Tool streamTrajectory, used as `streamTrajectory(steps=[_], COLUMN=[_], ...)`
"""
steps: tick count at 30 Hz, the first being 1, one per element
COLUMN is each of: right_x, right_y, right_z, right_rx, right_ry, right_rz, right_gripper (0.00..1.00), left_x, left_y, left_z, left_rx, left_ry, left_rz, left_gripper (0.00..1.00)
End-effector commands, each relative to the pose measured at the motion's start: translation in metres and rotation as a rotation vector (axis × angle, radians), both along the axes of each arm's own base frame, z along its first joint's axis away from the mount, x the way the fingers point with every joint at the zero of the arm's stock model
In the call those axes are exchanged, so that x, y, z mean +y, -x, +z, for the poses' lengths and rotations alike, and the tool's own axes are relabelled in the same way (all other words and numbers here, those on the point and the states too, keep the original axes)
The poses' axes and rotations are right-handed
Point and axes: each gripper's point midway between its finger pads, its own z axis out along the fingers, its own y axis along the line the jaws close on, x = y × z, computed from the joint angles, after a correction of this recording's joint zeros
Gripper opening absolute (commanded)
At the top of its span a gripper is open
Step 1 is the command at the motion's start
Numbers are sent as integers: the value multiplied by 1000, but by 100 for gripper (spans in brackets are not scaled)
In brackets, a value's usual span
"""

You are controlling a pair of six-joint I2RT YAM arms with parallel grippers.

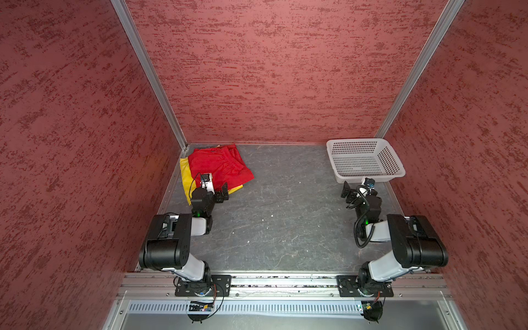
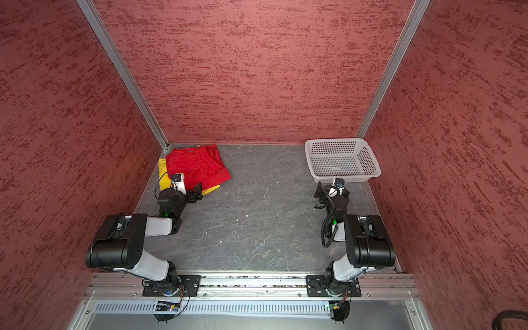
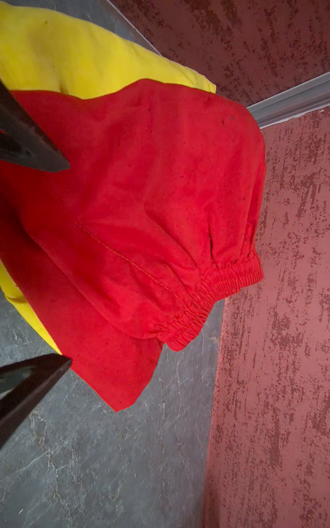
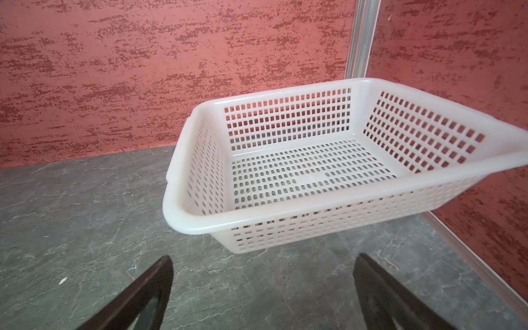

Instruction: Fold and stack the shorts

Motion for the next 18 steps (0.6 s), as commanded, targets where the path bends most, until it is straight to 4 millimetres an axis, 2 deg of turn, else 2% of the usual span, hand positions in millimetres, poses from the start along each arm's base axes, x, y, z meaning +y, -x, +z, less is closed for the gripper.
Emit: streamTrajectory(steps=[1, 18], right_x=[9, 10], right_y=[-1, -4], right_z=[4, 2], right_rx=[-9, 4], right_ry=[15, 13], right_rz=[60, 67], right_gripper=[99, 99], left_x=[-1, -2], left_y=[-3, -3], left_z=[7, 7], left_rx=[-23, -23], left_ry=[-17, -17], left_rz=[-16, -16], left_gripper=[99, 99])
